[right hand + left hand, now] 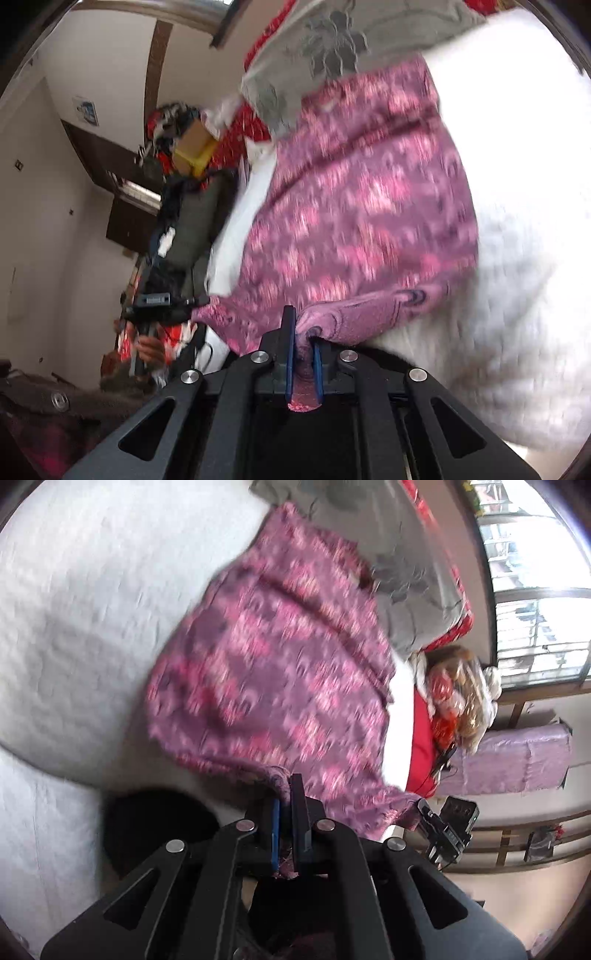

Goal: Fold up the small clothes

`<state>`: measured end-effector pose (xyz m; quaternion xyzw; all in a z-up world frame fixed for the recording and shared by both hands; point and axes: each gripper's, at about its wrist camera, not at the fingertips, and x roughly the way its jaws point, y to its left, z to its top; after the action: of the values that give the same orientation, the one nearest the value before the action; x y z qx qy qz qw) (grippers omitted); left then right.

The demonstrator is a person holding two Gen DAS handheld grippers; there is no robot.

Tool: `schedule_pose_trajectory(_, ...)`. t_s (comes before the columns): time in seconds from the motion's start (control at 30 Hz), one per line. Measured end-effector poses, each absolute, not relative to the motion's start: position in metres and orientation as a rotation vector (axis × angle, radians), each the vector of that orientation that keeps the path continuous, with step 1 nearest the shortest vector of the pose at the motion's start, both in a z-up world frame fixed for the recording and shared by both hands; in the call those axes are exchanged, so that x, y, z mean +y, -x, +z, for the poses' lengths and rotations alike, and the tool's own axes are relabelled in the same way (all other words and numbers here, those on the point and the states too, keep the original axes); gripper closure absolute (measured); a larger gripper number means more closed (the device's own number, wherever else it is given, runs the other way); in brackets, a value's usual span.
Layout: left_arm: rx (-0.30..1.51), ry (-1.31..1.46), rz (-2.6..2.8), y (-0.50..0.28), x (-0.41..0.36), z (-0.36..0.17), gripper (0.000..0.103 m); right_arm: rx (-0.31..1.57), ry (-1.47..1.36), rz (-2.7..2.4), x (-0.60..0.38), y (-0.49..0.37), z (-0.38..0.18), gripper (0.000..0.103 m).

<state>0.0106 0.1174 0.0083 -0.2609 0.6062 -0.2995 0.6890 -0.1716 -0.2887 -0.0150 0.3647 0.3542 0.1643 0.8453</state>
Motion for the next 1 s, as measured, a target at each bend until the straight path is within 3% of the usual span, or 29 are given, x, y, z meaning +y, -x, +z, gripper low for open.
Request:
schedule_pose_trajectory(0.43, 1.189, 0.687, -0.591, -0.126, 0.101, 0.031, 0.101, 0.604, -0.912, 0.19, -0.355, 0.08, 0.011, 0.095)
schedule_pose_trajectory(0.9, 1.171, 0.727, -0.518, -0.279, 0.05, 0.02, 0.101, 0.507, -1.085, 0.022, -0.427, -0.059, -0.006, 0.095)
schedule_pose_trajectory(1.0, 1.242, 0.741, -0.474, -0.309, 0.037, 0.004, 0.101, 0.596, -1.144, -0.039, -0.439, -0.089, -0.024, 0.09)
